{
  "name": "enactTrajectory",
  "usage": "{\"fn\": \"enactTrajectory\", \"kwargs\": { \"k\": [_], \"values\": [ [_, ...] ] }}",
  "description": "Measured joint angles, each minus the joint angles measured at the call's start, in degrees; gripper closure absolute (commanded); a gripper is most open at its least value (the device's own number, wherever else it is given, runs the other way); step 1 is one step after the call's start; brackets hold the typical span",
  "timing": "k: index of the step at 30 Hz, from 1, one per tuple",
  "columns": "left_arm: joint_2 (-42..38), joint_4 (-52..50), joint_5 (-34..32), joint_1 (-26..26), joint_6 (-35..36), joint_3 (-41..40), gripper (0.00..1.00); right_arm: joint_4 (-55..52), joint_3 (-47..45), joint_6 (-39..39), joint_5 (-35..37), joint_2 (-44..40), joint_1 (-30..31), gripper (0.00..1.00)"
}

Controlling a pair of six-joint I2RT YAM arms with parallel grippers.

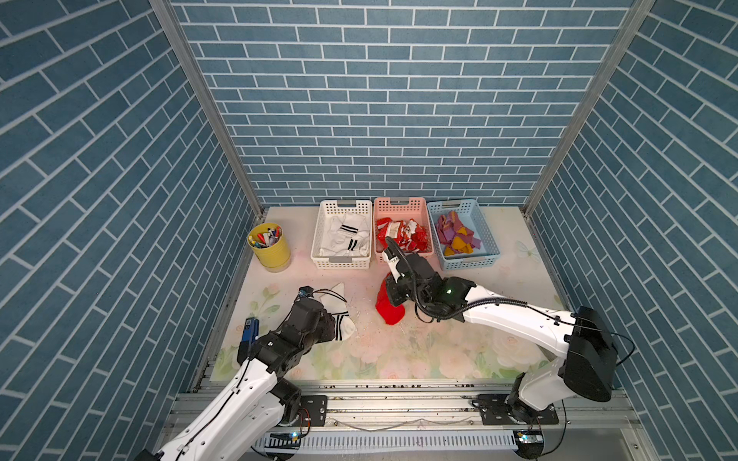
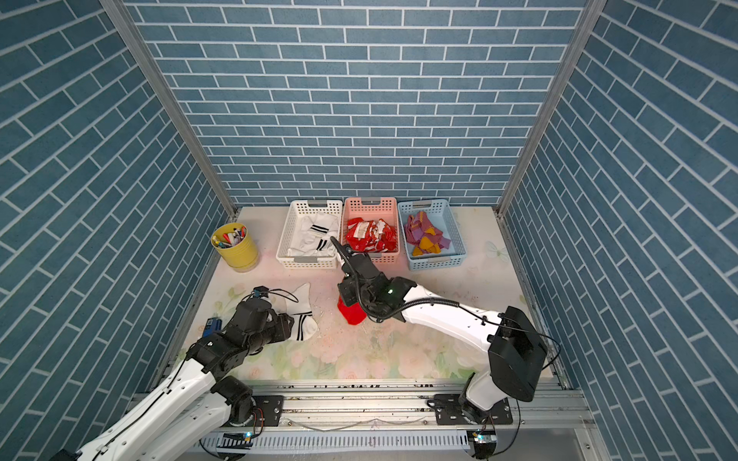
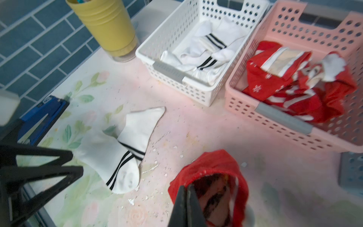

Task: Sort the socks into the basket by color
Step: Pick up the sock at the center of the board, then place the sock in the bin.

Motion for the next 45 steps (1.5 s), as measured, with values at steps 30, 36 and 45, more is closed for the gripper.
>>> {"fn": "enactTrajectory", "kwargs": {
  "k": [30, 36, 45],
  "values": [
    [-2.25, 1.68, 2.82, -0.33, -0.74, -1.60, 0.46, -20.20, 79.52, -11.04, -5.42, 45.18, -24.72, 1.00],
    [-2.25, 1.31, 3.04, -0.37, -0.74, -1.60, 0.46, -20.24, 79.23, -11.02, -6.38, 49.77, -25.81, 1.00],
    [-4.50, 0.74, 3.02, -0.42, -0.83, -2.29, 0.45, -13.81, 57.00, -9.66, -7.32, 49.29, -25.79, 1.00]
  ]
}}
